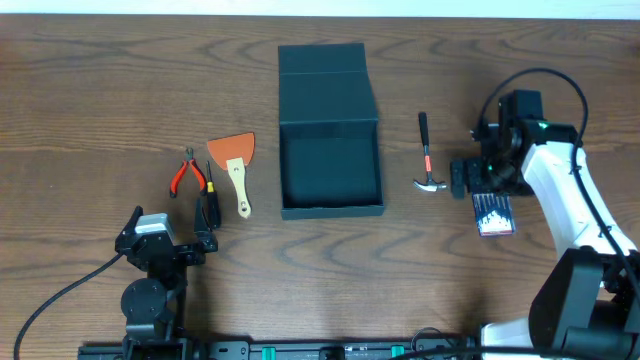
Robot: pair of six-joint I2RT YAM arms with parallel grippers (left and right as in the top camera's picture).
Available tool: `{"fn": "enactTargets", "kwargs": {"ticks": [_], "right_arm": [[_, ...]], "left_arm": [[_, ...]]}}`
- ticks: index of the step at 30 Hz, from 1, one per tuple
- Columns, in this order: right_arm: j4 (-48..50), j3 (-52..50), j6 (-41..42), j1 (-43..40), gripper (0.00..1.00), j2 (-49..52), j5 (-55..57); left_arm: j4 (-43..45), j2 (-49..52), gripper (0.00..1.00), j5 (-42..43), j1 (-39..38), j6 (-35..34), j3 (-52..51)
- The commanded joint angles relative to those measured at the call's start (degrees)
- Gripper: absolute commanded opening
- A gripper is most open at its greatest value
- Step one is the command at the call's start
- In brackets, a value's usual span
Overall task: Pack container
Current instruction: 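Move the right gripper over the clear screwdriver case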
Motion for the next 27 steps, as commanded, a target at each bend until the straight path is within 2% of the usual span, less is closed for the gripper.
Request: {"fn": "enactTargets", "kwargs": {"ticks": [1, 10, 20, 27], "right_arm": [[1.11, -1.01, -1.16, -3.08, 0.99, 0.28, 0.57], [1.97, -1.03, -1.95, -8.68, 0.99, 0.28, 0.57], [2.32, -1.07, -10.97, -9.07, 0.99, 1.05, 0.66], [3.30, -1.11, -11.28, -9.05, 0.99, 2.89, 0.59]], "left_arm": [[-0.98, -0.35, 0.99, -0.24, 0.31, 0.76, -1.73], [-0.98, -0.35, 0.98, -0.24, 0.31, 0.76, -1.75], [-0.98, -0.35, 0.99, -0.24, 0.31, 0.76, -1.73], [-0.98, -0.35, 0.99, -0.24, 0.31, 0.76, -1.75]]}}
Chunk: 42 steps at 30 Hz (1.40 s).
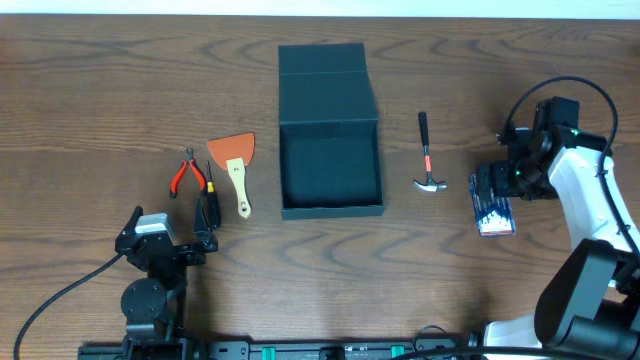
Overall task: Pack container
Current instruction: 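Move the right gripper over the clear screwdriver case, then lower the right gripper and grasp the screwdriver case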
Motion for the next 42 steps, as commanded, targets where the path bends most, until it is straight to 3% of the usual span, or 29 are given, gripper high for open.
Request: {"fn": "enactTargets", "kwargs": {"ticks": [1, 19, 42], "right_arm": [[0.17, -0.35, -1.66, -0.50, 0.99, 1.97, 0.39], [2.54, -1.40, 1.84, -0.48, 0.99, 10.62, 0.44], [7.52, -6.19, 4.42, -0.50, 0.97, 10.80, 0.90]], "left_arm": [[-0.98, -0.35, 0.99, -0.24, 0.31, 0.74, -1.75], [-0.98, -0.35, 0.98, -0.24, 0.31, 0.74, -1.73], [-0.98, -0.35, 0.99, -0.24, 0.31, 0.76, -1.73]]}}
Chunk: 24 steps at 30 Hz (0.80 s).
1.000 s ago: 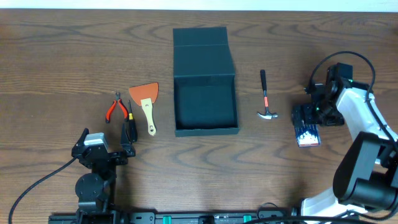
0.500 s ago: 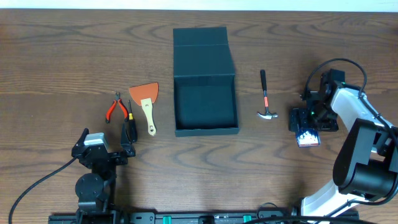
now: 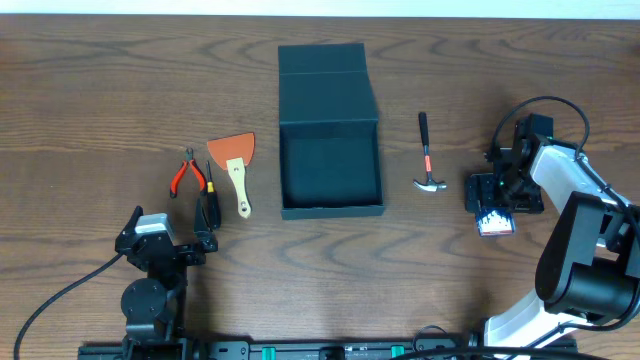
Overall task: Pack container
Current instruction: 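Lower the right gripper and grasp the screwdriver case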
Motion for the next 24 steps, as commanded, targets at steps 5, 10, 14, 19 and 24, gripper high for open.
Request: {"fn": "enactTargets", "kwargs": {"ticks": [5, 10, 14, 19, 24], "right_arm": [[-0.02, -1.46, 0.81, -0.50, 0.73, 0.63, -0.22], [-0.02, -1.46, 0.81, -0.50, 0.68, 0.63, -0.22], [-0.04, -1.46, 0.83, -0.50, 0.65, 0.63, -0.24], [-0.04, -1.46, 0.83, -0.50, 0.45, 0.63, -0.24], [-0.02, -1.46, 1.42, -0.50, 0.49, 0.63, -0.24]], "left_arm": [[-0.98, -0.35, 0.99, -0.24, 0.31, 0.74, -1.75], [-0.98, -0.35, 0.99, -0.24, 0.31, 0.74, -1.73], [-0.98, -0.35, 0.99, -0.24, 0.31, 0.74, -1.73], [-0.98, -0.35, 0.99, -0.24, 0.31, 0.74, -1.73], [-0.98, -0.35, 0.99, -0.24, 0.31, 0.74, -1.73]]}}
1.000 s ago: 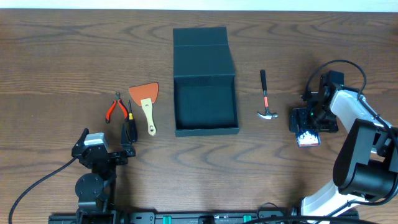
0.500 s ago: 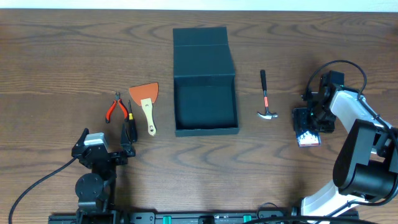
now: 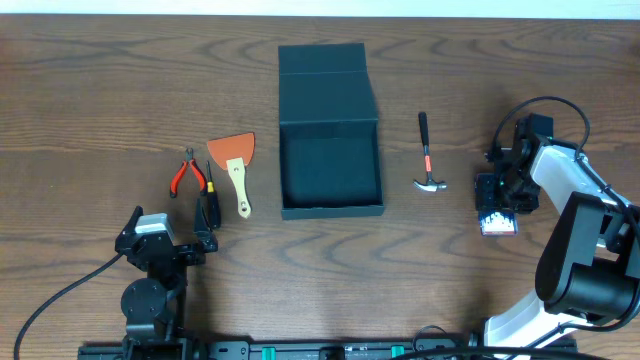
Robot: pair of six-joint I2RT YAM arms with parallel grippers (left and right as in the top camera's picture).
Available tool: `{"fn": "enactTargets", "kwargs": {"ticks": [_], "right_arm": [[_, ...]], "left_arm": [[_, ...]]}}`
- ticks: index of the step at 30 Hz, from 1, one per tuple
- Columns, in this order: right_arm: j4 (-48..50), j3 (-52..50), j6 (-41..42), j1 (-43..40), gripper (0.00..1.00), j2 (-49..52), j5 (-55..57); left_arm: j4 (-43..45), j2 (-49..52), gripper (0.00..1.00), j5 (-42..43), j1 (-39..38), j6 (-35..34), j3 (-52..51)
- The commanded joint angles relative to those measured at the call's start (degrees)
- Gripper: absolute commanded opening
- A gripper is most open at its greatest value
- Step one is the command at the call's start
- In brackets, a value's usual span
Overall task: Pack container
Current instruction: 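Lower the right gripper and grasp the screwdriver case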
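The open dark teal box [image 3: 330, 165] stands mid-table with its lid folded back. A small hammer [image 3: 428, 158] lies to its right. Further right lies a flat packet [image 3: 498, 223] with a red lower end. My right gripper [image 3: 497, 193] is directly over the packet's upper part and hides it; its jaws cannot be made out. Left of the box lie an orange scraper [image 3: 234, 163], red pliers [image 3: 186, 174] and a black screwdriver [image 3: 208, 206]. My left gripper [image 3: 165, 243] is folded near the front edge, holding nothing visible.
The right arm's cable loops above its wrist near the table's right side. The left arm's base and cable occupy the front left corner. Bare wood separates the tools from the box on both sides.
My right gripper has shifted slightly to the right, now more squarely over the packet. The packet, hammer, box and the left-side tools lie where they were.
My right gripper stood between the hammer and the packet, with the packet fully visible. Then it was over the packet's upper part, the arm swung further right. Then the arm was drawn in, the gripper just left of the packet's top, and now over it.
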Motion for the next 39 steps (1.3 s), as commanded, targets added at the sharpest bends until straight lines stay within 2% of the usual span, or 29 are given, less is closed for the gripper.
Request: {"fn": "enactTargets", "kwargs": {"ticks": [1, 5, 18, 24, 28, 39], "right_arm": [[0.04, -1.44, 0.81, -0.50, 0.50, 0.74, -0.83], [0.11, -1.42, 1.14, -0.48, 0.53, 0.74, -0.83], [0.20, -1.36, 1.86, -0.39, 0.53, 0.74, -2.62], [-0.07, -0.98, 1.86, -0.39, 0.50, 0.74, -2.64], [-0.66, -0.48, 1.86, -0.39, 0.44, 0.61, -2.64], [-2.62, 1.22, 1.88, -0.39, 0.43, 0.52, -2.64]], "left_arm": [[-0.98, -0.35, 0.98, -0.24, 0.33, 0.74, -1.73], [-0.98, -0.35, 0.99, -0.24, 0.33, 0.76, -1.75], [-0.98, -0.35, 0.98, -0.24, 0.33, 0.74, -1.75], [-0.98, -0.35, 0.99, -0.24, 0.33, 0.76, -1.73], [-0.98, -0.35, 0.99, -0.24, 0.33, 0.76, -1.73], [-0.98, -0.35, 0.99, -0.24, 0.31, 0.74, -1.75]]}}
